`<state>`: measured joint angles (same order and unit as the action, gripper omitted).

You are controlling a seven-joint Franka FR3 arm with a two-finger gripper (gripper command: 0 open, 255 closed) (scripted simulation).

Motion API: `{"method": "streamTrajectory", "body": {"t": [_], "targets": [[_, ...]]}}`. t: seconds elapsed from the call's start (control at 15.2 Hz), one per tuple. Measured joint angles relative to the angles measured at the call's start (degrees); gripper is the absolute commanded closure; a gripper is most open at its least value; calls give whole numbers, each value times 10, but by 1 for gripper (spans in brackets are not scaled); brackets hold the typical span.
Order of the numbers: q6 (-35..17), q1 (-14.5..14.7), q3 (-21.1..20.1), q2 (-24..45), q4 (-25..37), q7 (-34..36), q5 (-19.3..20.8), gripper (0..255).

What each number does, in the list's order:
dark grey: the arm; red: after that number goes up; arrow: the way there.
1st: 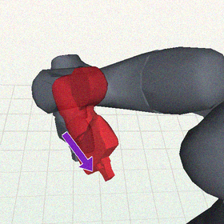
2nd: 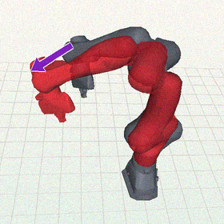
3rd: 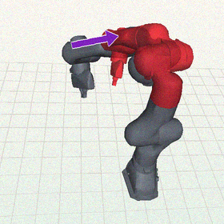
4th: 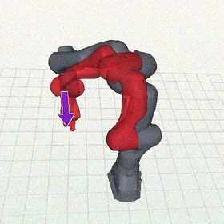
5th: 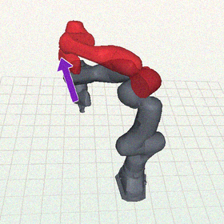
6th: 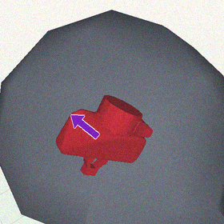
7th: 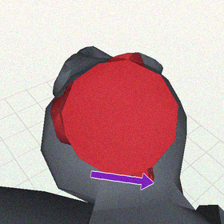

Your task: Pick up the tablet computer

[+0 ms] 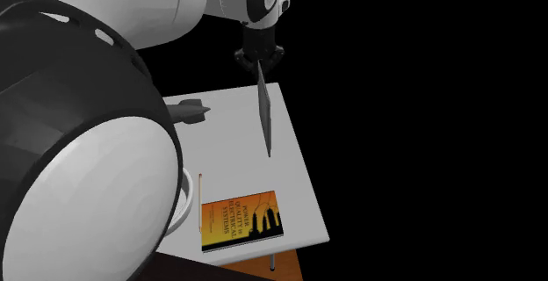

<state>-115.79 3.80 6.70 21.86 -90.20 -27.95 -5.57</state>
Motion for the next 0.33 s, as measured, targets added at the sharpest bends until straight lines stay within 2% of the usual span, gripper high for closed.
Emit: {"method": "streamTrajectory", "body": {"t": [0.33], "targets": [[33,0,0,-4,29,3,2,255]]}}
